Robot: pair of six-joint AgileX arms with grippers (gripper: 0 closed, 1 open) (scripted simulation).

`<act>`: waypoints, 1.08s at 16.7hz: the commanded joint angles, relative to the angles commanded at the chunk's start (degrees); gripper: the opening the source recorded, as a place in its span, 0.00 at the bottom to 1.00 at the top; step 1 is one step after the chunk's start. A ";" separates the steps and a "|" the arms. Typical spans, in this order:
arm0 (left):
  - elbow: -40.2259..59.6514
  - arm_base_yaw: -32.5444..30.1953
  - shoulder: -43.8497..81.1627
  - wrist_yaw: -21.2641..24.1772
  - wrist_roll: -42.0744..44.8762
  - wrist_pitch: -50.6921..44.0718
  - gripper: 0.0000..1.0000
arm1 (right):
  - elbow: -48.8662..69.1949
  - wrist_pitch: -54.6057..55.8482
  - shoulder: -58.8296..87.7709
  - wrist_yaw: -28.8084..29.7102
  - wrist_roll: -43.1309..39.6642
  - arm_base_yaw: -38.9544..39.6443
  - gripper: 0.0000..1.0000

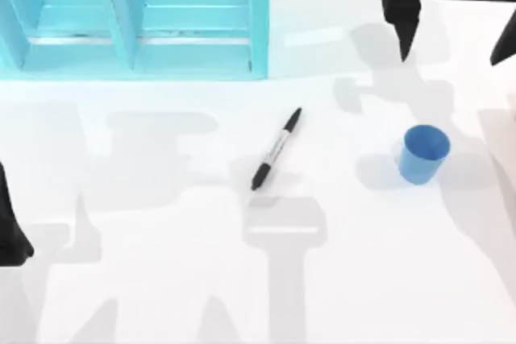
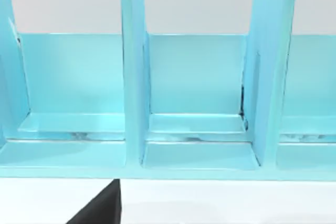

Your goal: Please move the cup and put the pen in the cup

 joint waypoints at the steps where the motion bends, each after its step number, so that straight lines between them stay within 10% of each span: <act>1: 0.00 0.00 0.00 0.00 0.00 0.00 1.00 | -0.34 0.99 0.45 -0.14 1.30 0.39 1.00; 12: 0.00 0.00 0.00 0.00 0.00 0.00 1.00 | -9.46 26.53 10.15 -3.37 35.57 12.36 1.00; 18: 0.00 0.00 0.00 0.00 0.00 0.00 1.00 | -11.10 30.93 11.51 -4.01 40.40 14.45 1.00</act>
